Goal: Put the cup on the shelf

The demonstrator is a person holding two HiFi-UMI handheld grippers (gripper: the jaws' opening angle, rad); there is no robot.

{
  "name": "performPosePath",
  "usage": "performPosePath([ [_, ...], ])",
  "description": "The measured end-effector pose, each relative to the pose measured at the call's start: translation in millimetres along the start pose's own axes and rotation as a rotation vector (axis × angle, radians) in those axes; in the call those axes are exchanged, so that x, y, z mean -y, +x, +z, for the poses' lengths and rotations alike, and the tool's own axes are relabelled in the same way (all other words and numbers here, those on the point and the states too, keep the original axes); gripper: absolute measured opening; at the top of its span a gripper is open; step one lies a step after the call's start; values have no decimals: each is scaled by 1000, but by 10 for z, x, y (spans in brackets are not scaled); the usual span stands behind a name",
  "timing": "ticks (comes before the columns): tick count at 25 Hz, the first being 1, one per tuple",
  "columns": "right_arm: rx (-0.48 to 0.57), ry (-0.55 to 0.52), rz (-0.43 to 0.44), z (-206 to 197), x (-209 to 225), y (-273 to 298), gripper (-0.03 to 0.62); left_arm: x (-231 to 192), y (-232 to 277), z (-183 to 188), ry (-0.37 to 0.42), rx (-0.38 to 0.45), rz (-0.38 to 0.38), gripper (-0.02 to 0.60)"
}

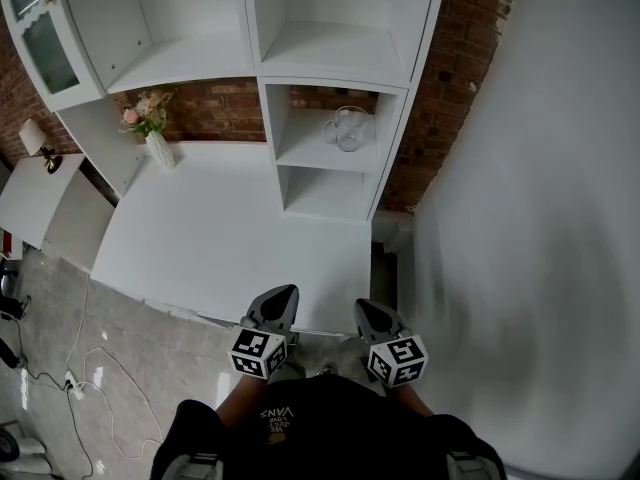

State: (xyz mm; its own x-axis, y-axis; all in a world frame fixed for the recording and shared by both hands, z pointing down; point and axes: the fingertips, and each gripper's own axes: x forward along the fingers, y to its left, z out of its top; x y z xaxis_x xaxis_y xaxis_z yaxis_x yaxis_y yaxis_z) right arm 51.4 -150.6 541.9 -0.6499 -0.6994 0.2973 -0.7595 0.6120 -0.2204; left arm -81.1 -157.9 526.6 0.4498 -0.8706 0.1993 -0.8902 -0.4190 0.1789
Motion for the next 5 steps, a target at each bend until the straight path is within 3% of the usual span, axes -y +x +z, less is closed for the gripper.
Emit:
performPosePath([
  [5,8,-3,-3,41,57,27,-6,33,72,10,2,1,-11,8],
])
